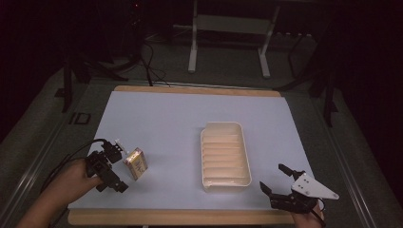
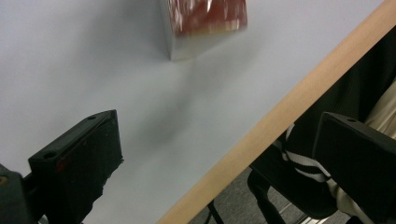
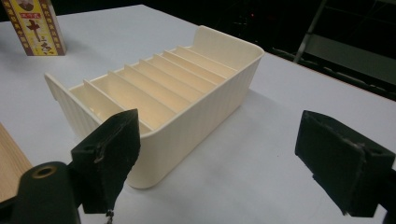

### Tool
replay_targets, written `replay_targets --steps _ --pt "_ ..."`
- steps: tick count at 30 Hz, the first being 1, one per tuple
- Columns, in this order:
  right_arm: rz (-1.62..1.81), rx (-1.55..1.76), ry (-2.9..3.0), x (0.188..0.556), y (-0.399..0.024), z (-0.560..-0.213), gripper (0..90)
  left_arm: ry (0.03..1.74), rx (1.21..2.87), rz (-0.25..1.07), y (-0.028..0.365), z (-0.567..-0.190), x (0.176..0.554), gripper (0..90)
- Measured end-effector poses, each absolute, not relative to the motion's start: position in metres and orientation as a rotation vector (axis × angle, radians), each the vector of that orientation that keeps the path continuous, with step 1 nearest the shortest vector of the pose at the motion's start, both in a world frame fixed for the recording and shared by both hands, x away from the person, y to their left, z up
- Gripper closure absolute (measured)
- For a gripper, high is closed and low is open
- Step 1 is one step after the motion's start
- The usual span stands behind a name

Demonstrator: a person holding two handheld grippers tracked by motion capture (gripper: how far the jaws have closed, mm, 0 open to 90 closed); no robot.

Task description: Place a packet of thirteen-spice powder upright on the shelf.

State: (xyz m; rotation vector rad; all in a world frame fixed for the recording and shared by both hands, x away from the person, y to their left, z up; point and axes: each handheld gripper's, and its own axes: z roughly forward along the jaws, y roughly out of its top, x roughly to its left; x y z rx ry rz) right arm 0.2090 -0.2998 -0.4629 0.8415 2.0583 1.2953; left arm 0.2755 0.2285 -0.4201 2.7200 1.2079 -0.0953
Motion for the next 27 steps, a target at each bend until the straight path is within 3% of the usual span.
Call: replay_targets --steps 13,16,17,19,27 --pt "1.3 0.841 2.056 0.209 -0.3 -0.463 14.1 1.256 2.703 -0.051 0.211 -0.413 0.309 1.6" --pt "1.298 0.842 2.056 0.209 -0.3 -0.463 14.1 1.252 2.701 -0.027 0.207 -0.413 0.316 8.7" --pt "1.299 0.841 2.057 0.209 -0.3 -0.463 14.1 1.249 2.703 -0.017 0.205 -0.413 0.317 16.3" --pt "1.301 0.842 2.057 0.209 -0.3 -0.463 14.1 1.254 2.715 -0.01 0.203 -0.415 0.32 17.3" --pt "1.3 0.84 2.058 0.209 -0.3 -0.463 14.1 1.353 2.718 0.011 0.195 -0.426 0.332 37.9"
